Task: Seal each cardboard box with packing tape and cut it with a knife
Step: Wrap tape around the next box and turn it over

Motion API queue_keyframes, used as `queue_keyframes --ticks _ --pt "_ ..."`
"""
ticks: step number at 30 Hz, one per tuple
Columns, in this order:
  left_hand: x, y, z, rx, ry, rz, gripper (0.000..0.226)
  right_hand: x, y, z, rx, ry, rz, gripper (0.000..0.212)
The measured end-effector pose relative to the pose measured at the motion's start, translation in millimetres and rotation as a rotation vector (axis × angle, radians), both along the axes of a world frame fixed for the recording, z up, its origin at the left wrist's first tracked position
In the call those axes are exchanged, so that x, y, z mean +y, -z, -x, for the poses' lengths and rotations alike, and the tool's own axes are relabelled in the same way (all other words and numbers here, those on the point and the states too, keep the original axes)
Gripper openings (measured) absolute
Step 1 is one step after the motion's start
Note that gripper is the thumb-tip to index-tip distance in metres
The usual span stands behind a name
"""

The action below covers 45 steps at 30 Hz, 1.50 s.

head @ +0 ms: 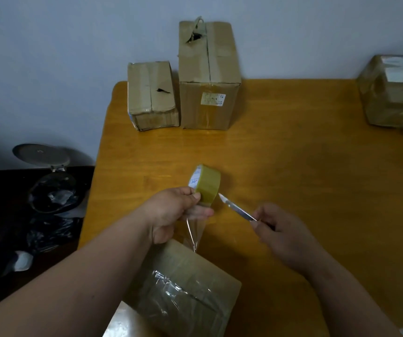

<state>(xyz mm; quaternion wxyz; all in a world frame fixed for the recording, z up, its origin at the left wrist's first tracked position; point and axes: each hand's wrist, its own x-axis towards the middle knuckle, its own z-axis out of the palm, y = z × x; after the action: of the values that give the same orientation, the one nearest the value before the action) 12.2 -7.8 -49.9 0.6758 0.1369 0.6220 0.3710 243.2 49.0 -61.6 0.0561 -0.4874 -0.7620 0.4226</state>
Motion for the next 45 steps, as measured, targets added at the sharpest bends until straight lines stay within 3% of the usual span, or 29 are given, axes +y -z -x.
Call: queue_keyframes --ticks 4,7,14,18,23,28,34,37,45 --pt "-1.7 -3.5 1.1 -0.031 0.012 -0.030 0.021 -17.6 -57.7 5.6 -0.017 -0.208 -0.142 0.012" --pt "-3.8 -4.4 0.5 -0.001 0.028 -0.053 0.024 -25.7 -81.8 11.7 -0.106 -0.244 -0.252 0.014" --pt "-7.5 -4.7 -1.5 -0.023 0.011 -0.072 0.025 -36.6 -73.6 41.7 -0.287 -0.428 -0.467 0.012" --pt "-8.5 -4.9 -2.9 -0.006 0.036 -0.093 0.022 -37.0 -72.6 53.1 -0.252 -0.477 -0.543 0.006" --pt "-9.9 -3.3 -4.1 -0.020 0.038 -0.131 0.019 -36.8 -77.4 64.1 -0.216 -0.509 -0.700 0.022" --pt "-10.6 -2.8 -4.5 -0.013 0.052 -0.148 0.021 -34.7 -71.6 63.4 -0.317 -0.505 -0.548 0.034" --pt "-9.4 -0.9 -5.6 -0.027 0.016 -0.123 0.023 -30.8 -74.3 58.7 -0.540 -0.550 -0.440 0.007" --pt "-8.9 1.4 -3.9 -0.020 -0.039 -0.110 0.023 -24.7 -61.3 50.5 -0.655 -0.545 -0.345 0.013" --pt "-7.2 2.5 -3.4 -0.043 -0.107 -0.142 0.021 -5.9 35.1 20.7 -0.492 -0.175 -0.027 0.011"
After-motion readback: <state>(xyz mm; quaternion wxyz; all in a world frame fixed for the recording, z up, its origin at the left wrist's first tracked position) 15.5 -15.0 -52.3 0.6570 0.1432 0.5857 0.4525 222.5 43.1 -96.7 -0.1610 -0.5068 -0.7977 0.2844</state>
